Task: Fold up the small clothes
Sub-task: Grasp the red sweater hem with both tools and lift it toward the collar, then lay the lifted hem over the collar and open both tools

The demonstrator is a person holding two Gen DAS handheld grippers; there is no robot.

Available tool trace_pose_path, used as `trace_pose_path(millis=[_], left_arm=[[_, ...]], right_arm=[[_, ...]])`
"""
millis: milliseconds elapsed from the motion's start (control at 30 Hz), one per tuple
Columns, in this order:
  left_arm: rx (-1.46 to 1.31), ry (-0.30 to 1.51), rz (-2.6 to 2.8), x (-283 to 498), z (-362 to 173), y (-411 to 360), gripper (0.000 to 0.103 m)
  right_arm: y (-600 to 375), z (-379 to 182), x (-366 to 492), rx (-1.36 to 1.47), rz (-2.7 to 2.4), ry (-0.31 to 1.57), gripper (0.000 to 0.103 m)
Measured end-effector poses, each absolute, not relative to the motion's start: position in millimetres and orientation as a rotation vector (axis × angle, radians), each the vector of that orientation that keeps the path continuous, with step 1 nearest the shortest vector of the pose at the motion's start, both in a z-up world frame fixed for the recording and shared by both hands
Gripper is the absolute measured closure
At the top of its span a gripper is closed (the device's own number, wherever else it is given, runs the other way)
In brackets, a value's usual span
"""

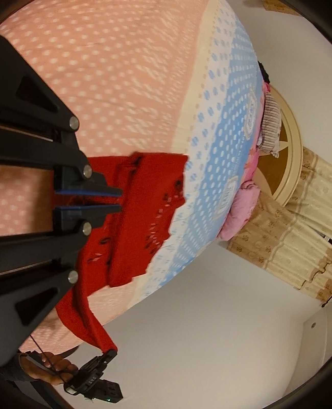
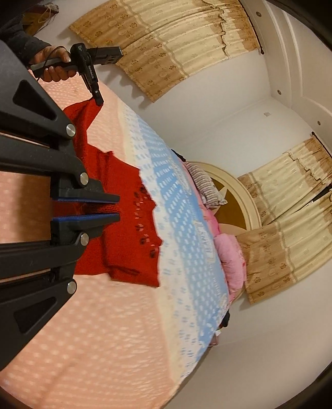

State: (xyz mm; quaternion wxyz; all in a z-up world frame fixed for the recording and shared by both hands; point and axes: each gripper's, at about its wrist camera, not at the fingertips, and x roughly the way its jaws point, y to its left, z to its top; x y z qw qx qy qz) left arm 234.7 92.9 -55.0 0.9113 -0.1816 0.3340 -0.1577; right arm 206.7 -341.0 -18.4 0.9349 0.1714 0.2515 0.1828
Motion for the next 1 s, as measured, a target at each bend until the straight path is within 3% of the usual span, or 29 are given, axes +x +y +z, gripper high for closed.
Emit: trace_pose_path(millis=[533, 1000], left_arm=[[-0.304, 0.684, -0.279, 350.6, -37.0, 68.6, 0.098], [-0.173, 0.819, -0.136, 469.1, -105.9, 43.1, 0.098]], right_arm=[[-343.1, -3.6, 336.0, 0.312, 0.311, 0.535, 0.096], [-348.8, -69.1, 469.1, 0.281, 0.182, 0.676, 0.097]])
